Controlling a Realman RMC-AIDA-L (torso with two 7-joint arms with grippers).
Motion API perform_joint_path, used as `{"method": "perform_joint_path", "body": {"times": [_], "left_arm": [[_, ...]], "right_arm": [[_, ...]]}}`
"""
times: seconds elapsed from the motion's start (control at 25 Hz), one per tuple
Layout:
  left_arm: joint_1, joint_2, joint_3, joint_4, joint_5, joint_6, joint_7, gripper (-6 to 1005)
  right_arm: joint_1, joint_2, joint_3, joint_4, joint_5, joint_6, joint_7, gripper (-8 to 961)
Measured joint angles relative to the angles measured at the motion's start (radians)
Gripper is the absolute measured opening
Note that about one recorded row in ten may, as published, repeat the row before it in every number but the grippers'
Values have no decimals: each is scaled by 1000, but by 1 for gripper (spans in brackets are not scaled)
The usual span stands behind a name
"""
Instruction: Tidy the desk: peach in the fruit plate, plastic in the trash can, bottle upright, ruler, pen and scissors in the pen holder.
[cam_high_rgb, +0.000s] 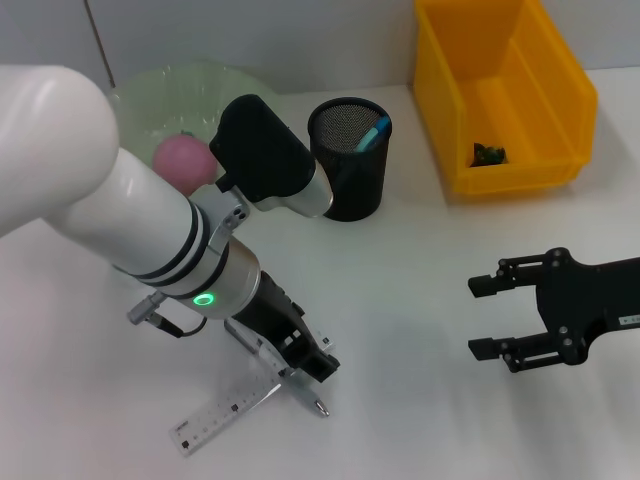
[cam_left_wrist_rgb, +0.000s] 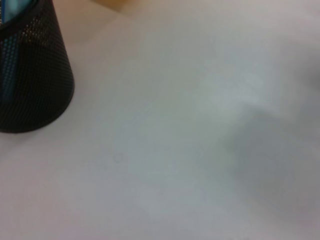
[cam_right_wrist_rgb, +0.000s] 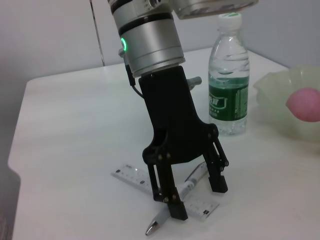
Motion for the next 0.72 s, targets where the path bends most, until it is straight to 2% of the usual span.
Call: {"method": "perform_joint_path", "body": {"times": [0.32,0.56,0.72], "left_arm": [[23,2,-10,-11,-6,-9,29,799],[42,5,-29,-28,-22,-9,70,799],[50,6,-34,-30,-27,-9,85,798]], "right_arm": [[33,-2,-2,8,-44,-5,3,723],[88,14,-2,26,-145,10,3,722],[97,17,3,30,-152,14,3,722]]}}
